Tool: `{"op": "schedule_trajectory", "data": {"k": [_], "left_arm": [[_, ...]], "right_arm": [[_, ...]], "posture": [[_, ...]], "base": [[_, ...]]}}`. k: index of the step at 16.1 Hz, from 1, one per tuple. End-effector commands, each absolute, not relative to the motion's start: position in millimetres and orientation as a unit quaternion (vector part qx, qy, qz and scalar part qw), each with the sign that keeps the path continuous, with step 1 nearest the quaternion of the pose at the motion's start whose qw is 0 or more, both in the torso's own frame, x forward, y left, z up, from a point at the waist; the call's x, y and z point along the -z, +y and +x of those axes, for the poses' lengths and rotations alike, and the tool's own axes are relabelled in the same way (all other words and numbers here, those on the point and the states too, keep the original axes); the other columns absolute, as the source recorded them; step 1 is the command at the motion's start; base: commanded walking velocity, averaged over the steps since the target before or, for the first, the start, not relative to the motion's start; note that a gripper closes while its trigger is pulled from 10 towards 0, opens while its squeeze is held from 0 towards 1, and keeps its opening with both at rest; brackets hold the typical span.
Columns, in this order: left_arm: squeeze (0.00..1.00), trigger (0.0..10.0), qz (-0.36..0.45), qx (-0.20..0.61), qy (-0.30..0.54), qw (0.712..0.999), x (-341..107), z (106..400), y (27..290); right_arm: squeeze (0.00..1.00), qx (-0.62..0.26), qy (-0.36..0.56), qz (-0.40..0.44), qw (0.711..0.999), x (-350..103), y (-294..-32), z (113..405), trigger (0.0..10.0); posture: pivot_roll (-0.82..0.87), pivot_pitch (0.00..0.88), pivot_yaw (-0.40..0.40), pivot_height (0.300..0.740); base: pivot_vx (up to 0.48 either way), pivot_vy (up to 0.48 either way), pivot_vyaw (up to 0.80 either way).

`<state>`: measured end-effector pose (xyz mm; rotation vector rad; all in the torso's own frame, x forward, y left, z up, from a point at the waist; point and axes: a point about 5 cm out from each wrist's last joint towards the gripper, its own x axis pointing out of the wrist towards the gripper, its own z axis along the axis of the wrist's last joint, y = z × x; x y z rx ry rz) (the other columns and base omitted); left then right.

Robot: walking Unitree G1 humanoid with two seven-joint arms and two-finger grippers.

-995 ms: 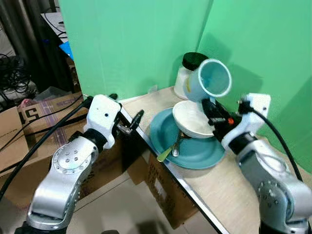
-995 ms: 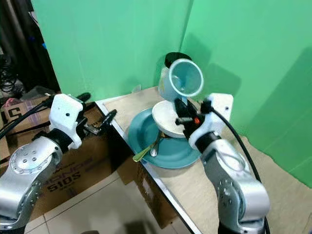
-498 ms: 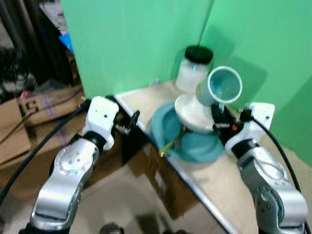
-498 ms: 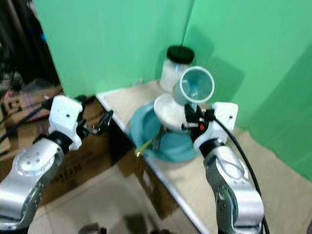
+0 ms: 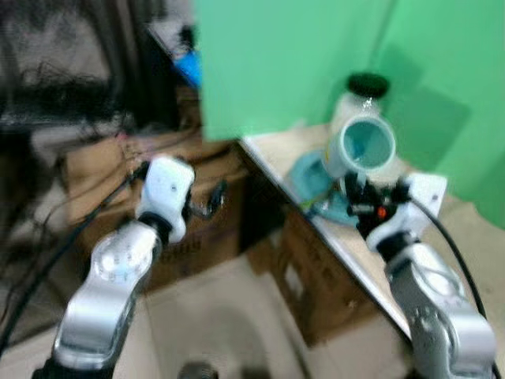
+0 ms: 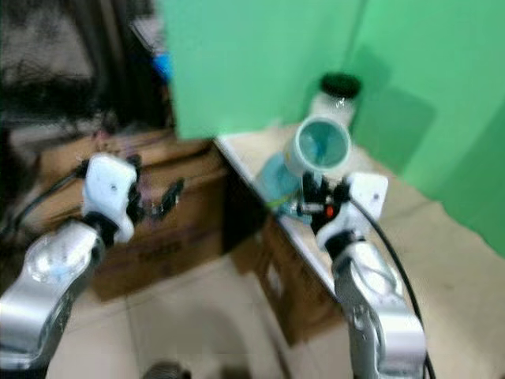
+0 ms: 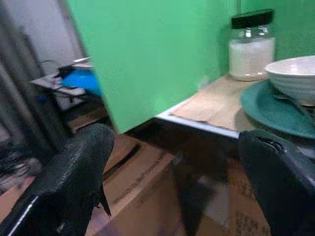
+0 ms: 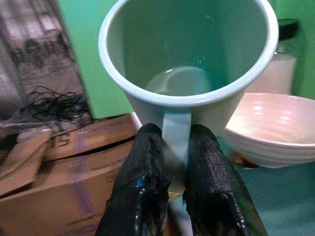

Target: Setting the table

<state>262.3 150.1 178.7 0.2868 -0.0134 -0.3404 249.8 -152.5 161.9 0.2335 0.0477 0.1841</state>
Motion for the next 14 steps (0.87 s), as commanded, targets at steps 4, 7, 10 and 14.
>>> {"op": "schedule_trajectory", "data": {"k": [4,7,10,14], "left_arm": [[0.0,10.0,0.142,0.167,-0.011,0.976,-180,263,151],[0.0,10.0,0.141,0.164,-0.01,0.976,-179,263,151],[0.0,10.0,0.135,0.162,-0.011,0.977,-178,263,151],[0.0,10.0,0.127,0.153,-0.01,0.98,-179,265,151]], "right_arm": [[0.0,-0.065,0.006,0.098,0.993,-166,-161,250,10.0],[0.0,-0.056,-0.008,0.091,0.994,-172,-170,246,10.0],[0.0,-0.035,-0.014,0.094,0.995,-173,-175,243,10.0],[0.0,-0.056,-0.007,0.075,0.996,-173,-169,246,10.0]], "posture": [[0.1,0.0,-0.087,0.74],[0.09,0.0,-0.075,0.74],[0.09,0.0,-0.085,0.74],[0.1,0.0,-0.093,0.74]], "base": [[0.0,0.0,-0.4],[0.0,0.0,-0.8],[0.0,0.0,0.0],[0.0,0.0,-0.6]]}}
